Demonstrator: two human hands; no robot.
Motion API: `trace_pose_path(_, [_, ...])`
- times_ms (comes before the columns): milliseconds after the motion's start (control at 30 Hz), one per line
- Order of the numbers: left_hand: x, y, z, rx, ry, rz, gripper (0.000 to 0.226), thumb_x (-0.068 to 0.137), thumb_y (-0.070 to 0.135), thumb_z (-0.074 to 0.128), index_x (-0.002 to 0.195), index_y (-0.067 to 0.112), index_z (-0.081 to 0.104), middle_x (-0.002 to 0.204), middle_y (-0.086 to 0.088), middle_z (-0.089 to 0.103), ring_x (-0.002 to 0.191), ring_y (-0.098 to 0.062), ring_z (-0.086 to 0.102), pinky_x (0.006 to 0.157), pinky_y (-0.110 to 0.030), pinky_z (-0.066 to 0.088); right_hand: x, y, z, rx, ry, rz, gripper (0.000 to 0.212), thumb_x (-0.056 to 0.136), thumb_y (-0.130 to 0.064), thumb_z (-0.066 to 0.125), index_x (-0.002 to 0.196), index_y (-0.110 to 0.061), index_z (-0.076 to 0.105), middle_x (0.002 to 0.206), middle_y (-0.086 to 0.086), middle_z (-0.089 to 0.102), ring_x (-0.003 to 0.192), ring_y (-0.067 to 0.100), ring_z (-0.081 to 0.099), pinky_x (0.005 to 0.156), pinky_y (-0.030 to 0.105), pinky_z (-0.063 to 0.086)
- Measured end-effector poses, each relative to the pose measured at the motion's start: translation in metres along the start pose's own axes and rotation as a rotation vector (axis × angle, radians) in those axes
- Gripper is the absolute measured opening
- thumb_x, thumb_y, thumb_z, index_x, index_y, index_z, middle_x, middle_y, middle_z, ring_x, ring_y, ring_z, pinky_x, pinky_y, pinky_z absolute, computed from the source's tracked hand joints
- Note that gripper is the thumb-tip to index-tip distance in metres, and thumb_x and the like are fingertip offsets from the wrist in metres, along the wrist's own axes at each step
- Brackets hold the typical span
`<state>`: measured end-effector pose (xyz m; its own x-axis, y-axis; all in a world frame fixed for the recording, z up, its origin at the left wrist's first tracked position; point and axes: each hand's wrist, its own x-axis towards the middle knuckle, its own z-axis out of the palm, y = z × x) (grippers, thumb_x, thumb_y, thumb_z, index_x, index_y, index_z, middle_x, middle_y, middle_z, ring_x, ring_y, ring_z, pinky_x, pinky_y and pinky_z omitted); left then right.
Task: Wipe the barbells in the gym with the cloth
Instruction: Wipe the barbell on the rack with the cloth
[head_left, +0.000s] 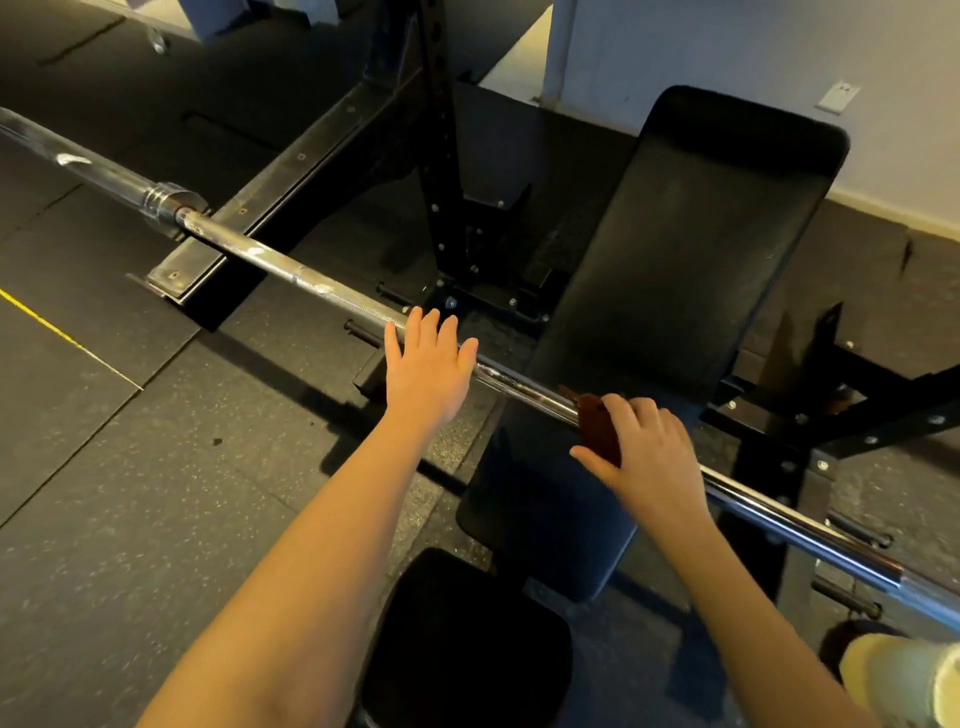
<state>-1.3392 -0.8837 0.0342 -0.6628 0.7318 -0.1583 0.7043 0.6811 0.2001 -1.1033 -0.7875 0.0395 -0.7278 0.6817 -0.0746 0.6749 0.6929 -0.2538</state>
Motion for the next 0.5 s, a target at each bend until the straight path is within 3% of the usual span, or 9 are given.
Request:
trace_pose_path(133, [0.001, -0.004, 0.003, -0.015, 0.033, 0.049, 0.058, 0.103, 0.043, 0.016, 0.153, 0.014, 0.020, 0.161, -0.010, 0.016, 0.150, -0.025, 0.000, 0.119, -0.048, -0.004, -0.013, 0.015, -0.002, -0.035, 0.075, 0.162, 0.060, 0.081, -0.051, 0.067, 0.121, -0.008, 0.060, 0.104, 0.019, 0.061, 0.093, 0.041, 0.059, 0.082, 0.047, 0.049])
trace_pose_path(267, [0.006, -0.013, 0.006, 0.070, 0.076, 0.154, 0.074, 0.095, 0.049, 0.003, 0.147, 0.009, 0.036, 0.150, -0.013, 0.038, 0.146, -0.030, 0.021, 0.119, -0.050, 0.005, 0.018, -0.049, 0.020, -0.102, 0.182, 0.238, 0.051, 0.081, -0.046, 0.071, 0.113, -0.007, 0.065, 0.097, 0.021, 0.063, 0.086, 0.043, 0.059, 0.078, 0.047, 0.050])
trace_pose_path(367, [0.014, -0.026, 0.005, 0.100, 0.131, 0.316, 0.071, 0.093, 0.047, 0.011, 0.133, 0.007, 0.053, 0.130, -0.015, 0.057, 0.132, -0.033, 0.044, 0.115, -0.053, 0.021, 0.044, -0.087, 0.027, -0.089, 0.162, 0.251, 0.050, 0.088, -0.050, 0.061, 0.119, -0.011, 0.064, 0.106, 0.016, 0.063, 0.095, 0.037, 0.059, 0.084, 0.045, 0.047])
trace_pose_path(500, [0.024, -0.040, -0.006, 0.130, 0.025, 0.543, 0.061, 0.098, 0.043, 0.016, 0.138, 0.011, 0.049, 0.129, -0.007, 0.056, 0.125, -0.026, 0.047, 0.114, -0.045, 0.024, 0.027, -0.074, 0.020, -0.013, 0.141, 0.323, 0.046, 0.093, -0.045, 0.058, 0.125, -0.013, 0.060, 0.119, 0.013, 0.060, 0.110, 0.034, 0.054, 0.099, 0.048, 0.042])
